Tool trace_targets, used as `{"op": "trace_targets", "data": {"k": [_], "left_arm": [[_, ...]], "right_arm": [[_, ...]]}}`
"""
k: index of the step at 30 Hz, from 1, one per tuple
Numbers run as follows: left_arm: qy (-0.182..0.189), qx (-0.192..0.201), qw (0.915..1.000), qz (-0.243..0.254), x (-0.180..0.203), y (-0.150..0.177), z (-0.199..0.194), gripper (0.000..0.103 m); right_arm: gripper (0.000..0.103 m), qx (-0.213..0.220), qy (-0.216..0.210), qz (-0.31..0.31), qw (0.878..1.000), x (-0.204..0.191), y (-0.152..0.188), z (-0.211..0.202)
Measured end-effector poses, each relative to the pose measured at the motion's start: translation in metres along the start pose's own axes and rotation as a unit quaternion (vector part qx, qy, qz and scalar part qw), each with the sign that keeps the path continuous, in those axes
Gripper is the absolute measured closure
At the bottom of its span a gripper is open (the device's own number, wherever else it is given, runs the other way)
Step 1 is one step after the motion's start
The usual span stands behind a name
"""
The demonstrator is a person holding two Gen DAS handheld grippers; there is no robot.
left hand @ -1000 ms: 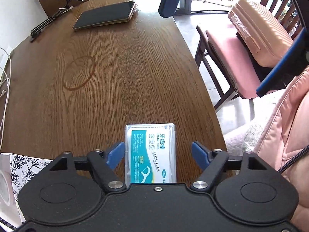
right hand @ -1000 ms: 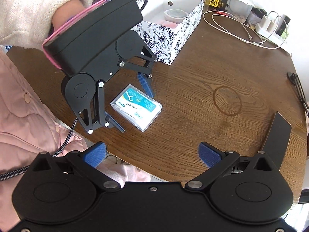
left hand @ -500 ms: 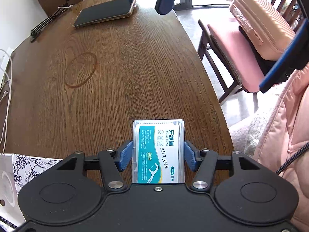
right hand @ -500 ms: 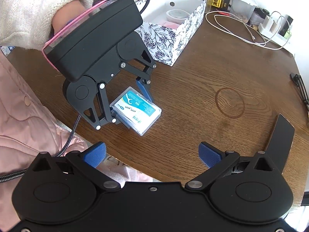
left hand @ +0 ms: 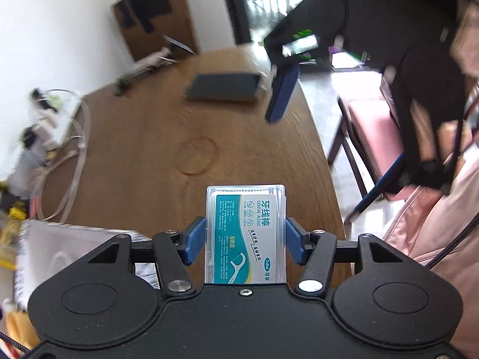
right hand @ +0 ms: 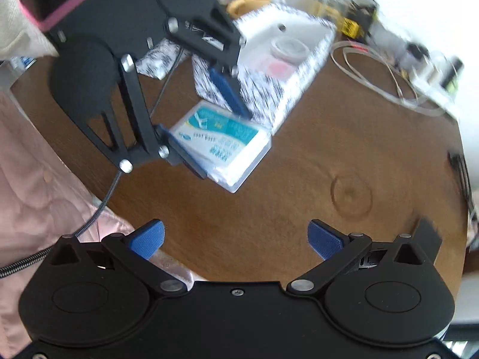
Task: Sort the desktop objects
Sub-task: 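Carry the dental floss pack with the left gripper over the storage box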
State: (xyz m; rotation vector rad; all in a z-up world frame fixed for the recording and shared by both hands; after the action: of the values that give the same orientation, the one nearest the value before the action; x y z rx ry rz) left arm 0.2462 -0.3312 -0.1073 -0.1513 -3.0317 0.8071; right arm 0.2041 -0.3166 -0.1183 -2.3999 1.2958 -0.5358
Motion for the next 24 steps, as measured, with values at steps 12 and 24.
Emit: {"op": "trace_targets", "data": {"k": [12, 24], "left_arm": [[-0.094, 0.005, 0.9944, -0.048, -0.091, 0.012, -0.059, 0.047], [-0.013, -0.053, 0.995, -0.084, -0.167, 0.058, 0.0, 0.047]], "right_arm": [[0.0, 0.019, -0.024, -0.043, 0.999, 0.03, -0.113, 0.03], [0.0, -0.034, -0.068, -0.062, 0.995, 0.034, -0.154, 0.076]]}}
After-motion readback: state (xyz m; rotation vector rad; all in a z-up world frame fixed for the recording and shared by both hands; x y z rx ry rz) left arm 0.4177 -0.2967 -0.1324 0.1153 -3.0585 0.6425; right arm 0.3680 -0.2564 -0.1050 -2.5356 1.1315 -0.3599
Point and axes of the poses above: each gripper's, at about its wrist camera, not at the fingertips, and z roughly the way its jaws point, x to its right, y to its underside, the point moved 6 cm from there along z, roughly the way its jaws point, and after that the axes turned 11 degrees about y, right-handed, at the moved point
